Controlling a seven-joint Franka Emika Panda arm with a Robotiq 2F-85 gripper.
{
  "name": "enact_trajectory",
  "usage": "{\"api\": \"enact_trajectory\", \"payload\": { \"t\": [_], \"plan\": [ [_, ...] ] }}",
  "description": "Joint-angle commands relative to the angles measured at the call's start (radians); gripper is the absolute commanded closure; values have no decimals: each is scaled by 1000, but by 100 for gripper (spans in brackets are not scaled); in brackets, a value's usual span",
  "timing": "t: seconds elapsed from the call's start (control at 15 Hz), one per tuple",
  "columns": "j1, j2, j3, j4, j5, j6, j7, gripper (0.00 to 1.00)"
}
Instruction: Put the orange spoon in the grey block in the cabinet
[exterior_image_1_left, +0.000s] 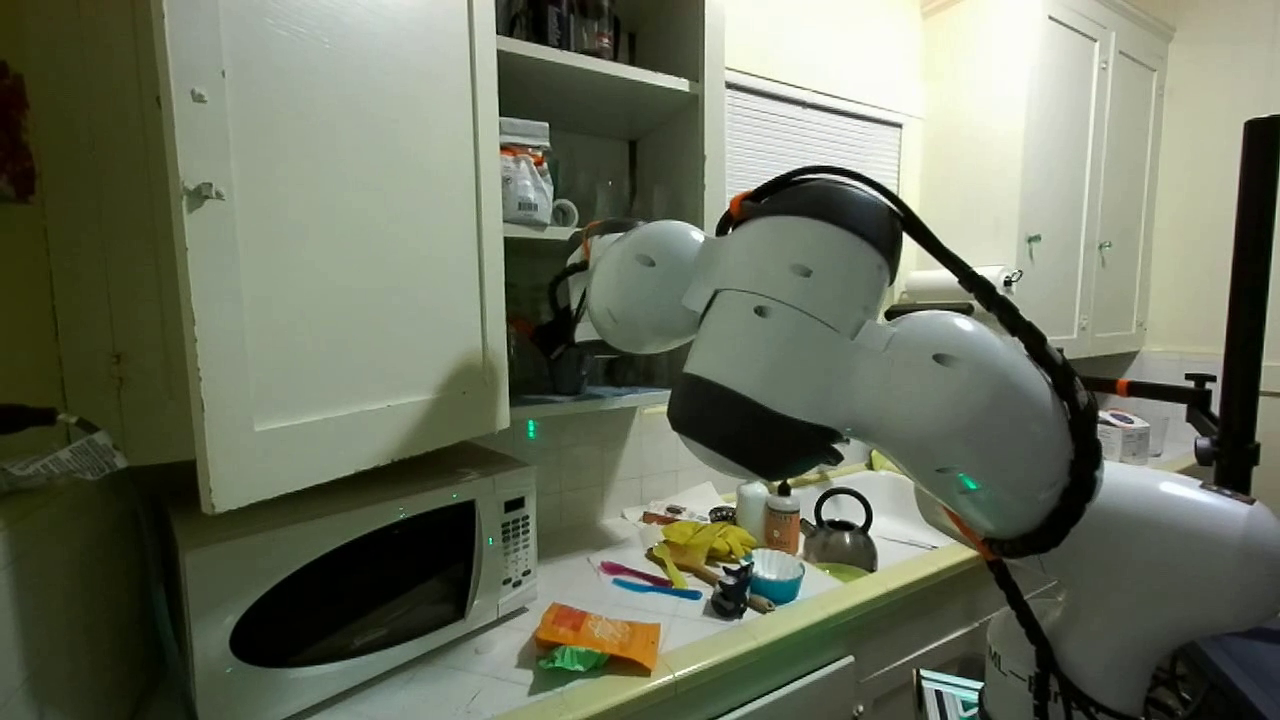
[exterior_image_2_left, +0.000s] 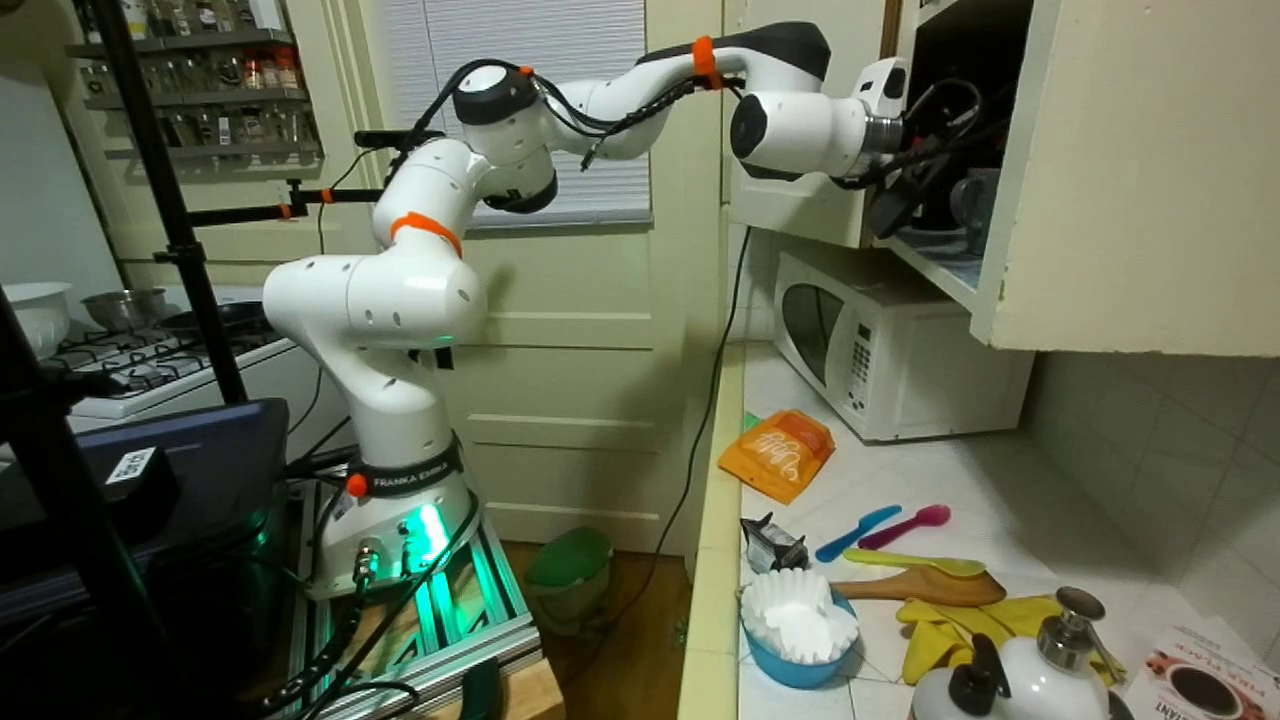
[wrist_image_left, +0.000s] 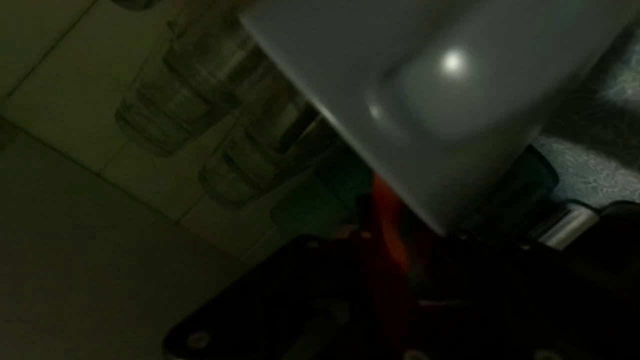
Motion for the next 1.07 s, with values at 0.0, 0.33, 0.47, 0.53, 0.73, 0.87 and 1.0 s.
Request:
{"api": "enact_trajectory", "payload": {
  "t": [0.0, 0.33, 0.47, 0.53, 0.73, 0.87, 1.0],
  "plan": [
    [-41, -58, 18, 27, 0, 15, 85, 46],
    [-40, -90, -10, 21, 0, 6, 161, 8],
    [-36, -93, -29, 16, 0, -1, 187, 0],
    [-33, -90, -41, 12, 0, -5, 200, 0],
    [-24, -80, -91, -11, 0, -23, 224, 0],
    [-14, -75, -123, -35, 0, -38, 229, 0],
    [16, -70, -164, -77, 0, -72, 219, 0]
  ]
}}
